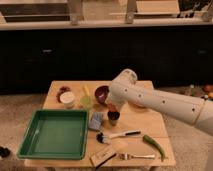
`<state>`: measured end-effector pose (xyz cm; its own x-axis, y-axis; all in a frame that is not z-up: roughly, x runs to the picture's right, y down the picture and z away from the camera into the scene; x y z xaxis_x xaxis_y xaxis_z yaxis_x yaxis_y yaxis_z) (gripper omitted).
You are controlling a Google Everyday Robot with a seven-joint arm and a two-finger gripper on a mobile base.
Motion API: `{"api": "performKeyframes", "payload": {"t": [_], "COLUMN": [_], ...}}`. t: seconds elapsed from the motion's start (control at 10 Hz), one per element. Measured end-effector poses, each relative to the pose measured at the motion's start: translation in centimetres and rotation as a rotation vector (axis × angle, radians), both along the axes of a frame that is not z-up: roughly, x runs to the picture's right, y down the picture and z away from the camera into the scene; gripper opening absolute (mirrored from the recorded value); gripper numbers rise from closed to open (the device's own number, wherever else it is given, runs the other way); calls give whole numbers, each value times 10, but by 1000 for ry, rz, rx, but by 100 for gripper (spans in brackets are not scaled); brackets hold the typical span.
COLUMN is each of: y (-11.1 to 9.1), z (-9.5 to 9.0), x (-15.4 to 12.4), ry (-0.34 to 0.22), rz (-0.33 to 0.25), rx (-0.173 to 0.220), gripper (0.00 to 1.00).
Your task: Place apple in metal cup
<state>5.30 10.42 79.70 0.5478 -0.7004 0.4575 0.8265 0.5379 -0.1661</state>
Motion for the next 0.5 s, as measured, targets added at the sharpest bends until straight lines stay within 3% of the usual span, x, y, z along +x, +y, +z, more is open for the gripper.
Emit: {"api": "performKeyframes", "payload": {"t": [0.5], "y": [8], "z": [-25], "x": [1], "ry": [-114], "rz": [-109], "rx": [-81], "gripper": [0]}}
